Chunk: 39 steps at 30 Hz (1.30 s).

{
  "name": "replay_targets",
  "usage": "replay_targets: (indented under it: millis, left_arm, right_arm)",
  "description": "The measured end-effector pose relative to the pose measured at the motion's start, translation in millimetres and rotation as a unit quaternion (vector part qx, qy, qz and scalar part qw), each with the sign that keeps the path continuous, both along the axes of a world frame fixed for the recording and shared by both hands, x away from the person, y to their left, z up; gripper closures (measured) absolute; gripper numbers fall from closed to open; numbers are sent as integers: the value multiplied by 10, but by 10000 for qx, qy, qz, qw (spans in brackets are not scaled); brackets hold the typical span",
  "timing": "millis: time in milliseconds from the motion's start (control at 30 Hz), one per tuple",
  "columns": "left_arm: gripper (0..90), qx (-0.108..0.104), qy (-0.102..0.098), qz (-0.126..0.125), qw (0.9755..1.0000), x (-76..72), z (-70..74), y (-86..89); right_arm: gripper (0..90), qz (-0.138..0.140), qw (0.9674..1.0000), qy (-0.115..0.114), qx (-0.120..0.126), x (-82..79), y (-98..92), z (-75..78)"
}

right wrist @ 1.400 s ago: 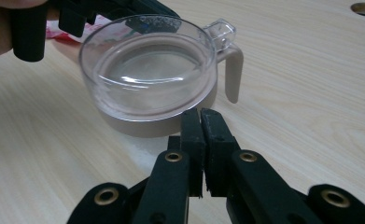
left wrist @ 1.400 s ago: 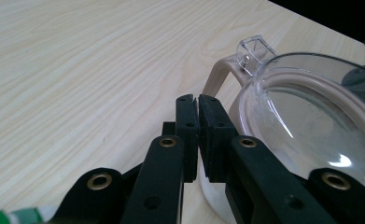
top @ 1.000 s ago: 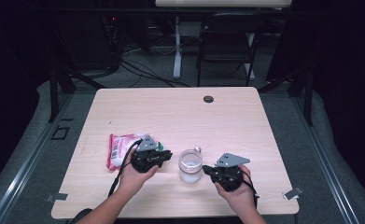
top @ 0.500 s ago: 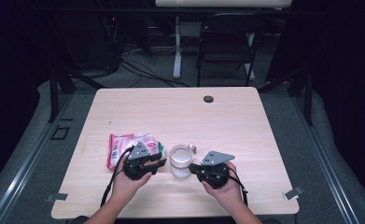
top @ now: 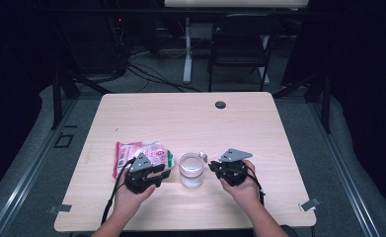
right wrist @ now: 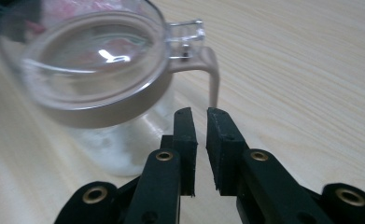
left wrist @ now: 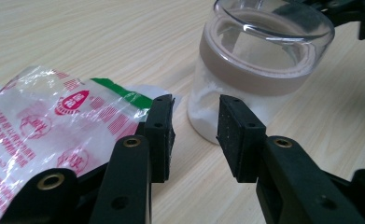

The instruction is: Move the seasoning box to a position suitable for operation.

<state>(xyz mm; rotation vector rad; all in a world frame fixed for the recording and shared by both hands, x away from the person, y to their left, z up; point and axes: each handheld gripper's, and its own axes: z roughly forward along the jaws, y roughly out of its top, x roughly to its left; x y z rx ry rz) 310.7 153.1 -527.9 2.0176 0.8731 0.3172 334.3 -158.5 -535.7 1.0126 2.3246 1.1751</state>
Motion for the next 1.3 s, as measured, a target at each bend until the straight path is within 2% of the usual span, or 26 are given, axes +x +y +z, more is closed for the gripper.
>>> replay_targets:
  millis: [300, 400, 600, 667, 900, 1000, 1067, 1300]
  left_arm:
    - [662, -12, 20, 250, 9997, -111, -25, 144]
    - [658, -1, -5, 318, 9995, -148, -26, 183]
    - [658, 9, -42, 402, 9992, -215, -38, 223]
    - [658, 12, -24, 396, 9992, -224, -45, 218]
    - [646, 125, -44, 265, 9996, -228, -64, 144]
    - [640, 152, -95, 167, 9997, -219, -64, 90]
    - [632, 161, -104, 91, 9998, -201, -64, 53]
    - [591, 36, -119, -207, 9997, -146, -41, -107]
  right_arm:
    - [769, -17, 9991, 426, 3, 326, 125, -188]
    - [768, -15, 9988, 481, -52, 406, 201, -236]
    - [818, -80, 9981, 599, -108, 485, 249, -258]
    - [817, -73, 9978, 663, -46, 505, 250, -259]
    - [839, -100, 9981, 565, -245, 480, 281, -240]
    - [845, -188, 9978, 508, -377, 444, 273, -229]
    - [842, -268, 9976, 502, -382, 414, 258, -227]
    - [832, -437, 9969, 441, -479, 261, 181, -222]
